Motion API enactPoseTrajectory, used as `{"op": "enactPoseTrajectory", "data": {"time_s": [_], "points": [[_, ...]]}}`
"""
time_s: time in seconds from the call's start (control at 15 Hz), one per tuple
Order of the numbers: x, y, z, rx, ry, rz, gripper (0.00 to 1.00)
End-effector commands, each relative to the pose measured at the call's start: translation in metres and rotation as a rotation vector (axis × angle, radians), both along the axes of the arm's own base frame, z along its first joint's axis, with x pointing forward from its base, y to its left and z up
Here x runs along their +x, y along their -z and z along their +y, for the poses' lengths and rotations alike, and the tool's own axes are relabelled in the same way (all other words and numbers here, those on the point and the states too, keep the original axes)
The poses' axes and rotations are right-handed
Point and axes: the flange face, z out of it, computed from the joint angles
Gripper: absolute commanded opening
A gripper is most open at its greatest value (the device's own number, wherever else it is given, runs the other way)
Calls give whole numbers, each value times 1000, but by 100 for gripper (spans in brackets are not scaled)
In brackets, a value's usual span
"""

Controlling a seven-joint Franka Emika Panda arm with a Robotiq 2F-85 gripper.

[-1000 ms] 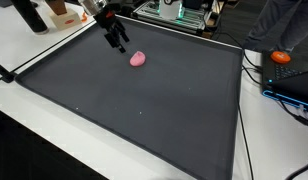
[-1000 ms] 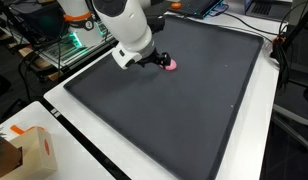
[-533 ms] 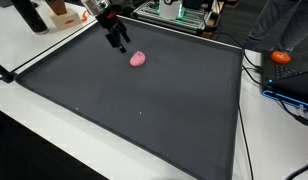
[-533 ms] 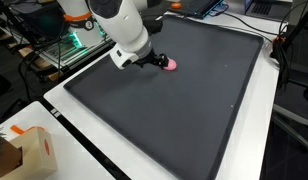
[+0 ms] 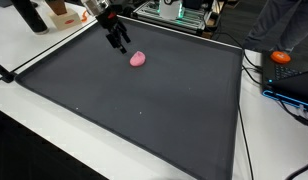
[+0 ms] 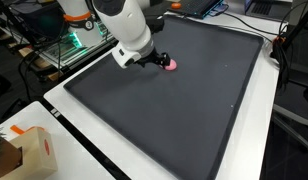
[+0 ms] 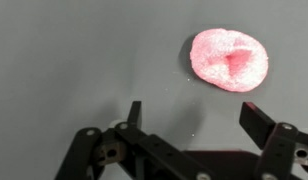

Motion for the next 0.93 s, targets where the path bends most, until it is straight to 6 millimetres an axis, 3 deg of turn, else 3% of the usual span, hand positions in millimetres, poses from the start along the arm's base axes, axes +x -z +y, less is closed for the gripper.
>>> {"op": "enactPoseTrajectory", "data": {"time_s": [0.0,0.4,0.87], "points": [[15,-4,9,-11,-54,-4,100],[54,-8,39,-51,-259,6,100],[98,-11,93,-111,-626,17,100]]}}
